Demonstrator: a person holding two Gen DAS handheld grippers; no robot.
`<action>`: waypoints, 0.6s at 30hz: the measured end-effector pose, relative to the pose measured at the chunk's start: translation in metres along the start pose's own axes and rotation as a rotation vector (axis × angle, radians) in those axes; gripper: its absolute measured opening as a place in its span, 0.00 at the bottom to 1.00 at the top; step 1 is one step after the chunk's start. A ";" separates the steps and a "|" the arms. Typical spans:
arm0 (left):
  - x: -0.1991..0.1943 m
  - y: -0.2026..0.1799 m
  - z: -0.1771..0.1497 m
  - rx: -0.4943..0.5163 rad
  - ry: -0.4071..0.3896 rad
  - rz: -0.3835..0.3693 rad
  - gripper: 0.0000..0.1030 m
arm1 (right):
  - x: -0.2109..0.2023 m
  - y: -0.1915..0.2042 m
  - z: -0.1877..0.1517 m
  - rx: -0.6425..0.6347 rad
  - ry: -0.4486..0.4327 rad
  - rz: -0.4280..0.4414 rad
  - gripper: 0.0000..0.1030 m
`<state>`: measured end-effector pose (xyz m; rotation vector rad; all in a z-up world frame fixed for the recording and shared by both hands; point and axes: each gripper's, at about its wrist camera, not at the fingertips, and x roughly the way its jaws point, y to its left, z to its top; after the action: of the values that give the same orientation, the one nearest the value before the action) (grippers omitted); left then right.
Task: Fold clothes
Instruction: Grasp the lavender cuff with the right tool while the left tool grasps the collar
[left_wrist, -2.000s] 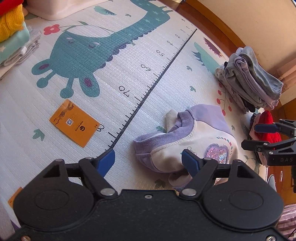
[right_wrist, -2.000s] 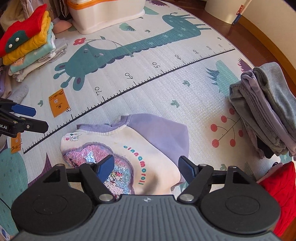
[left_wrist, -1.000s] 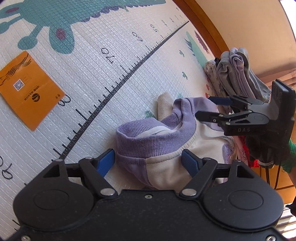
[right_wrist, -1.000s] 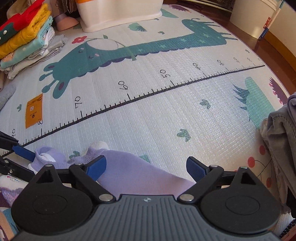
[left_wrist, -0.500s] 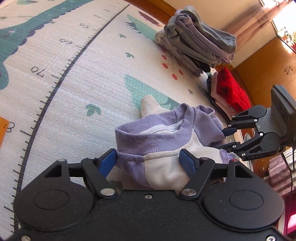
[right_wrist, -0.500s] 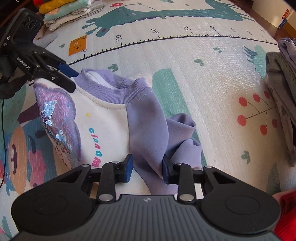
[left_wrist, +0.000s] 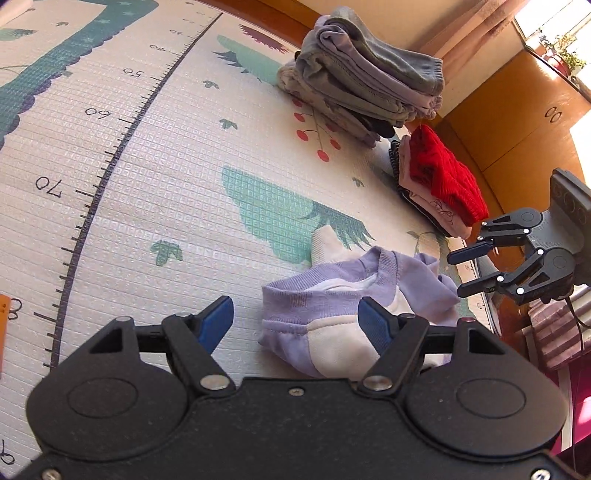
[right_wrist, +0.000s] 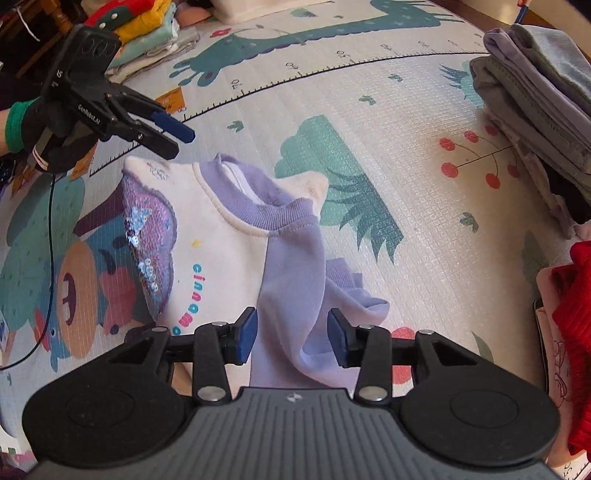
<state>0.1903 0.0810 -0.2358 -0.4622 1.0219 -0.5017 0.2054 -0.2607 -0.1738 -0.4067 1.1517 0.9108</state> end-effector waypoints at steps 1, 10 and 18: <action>0.003 0.002 0.000 -0.007 0.002 -0.011 0.72 | 0.002 -0.003 0.005 0.009 -0.013 -0.001 0.45; 0.028 0.009 -0.008 0.017 0.055 -0.056 0.60 | 0.061 -0.022 0.031 0.057 -0.004 0.011 0.46; 0.032 0.001 -0.006 0.075 0.047 -0.170 0.60 | 0.029 0.003 0.016 -0.016 -0.092 0.050 0.05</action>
<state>0.1993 0.0621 -0.2610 -0.4742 1.0101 -0.7039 0.2162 -0.2358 -0.1928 -0.3469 1.0745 0.9730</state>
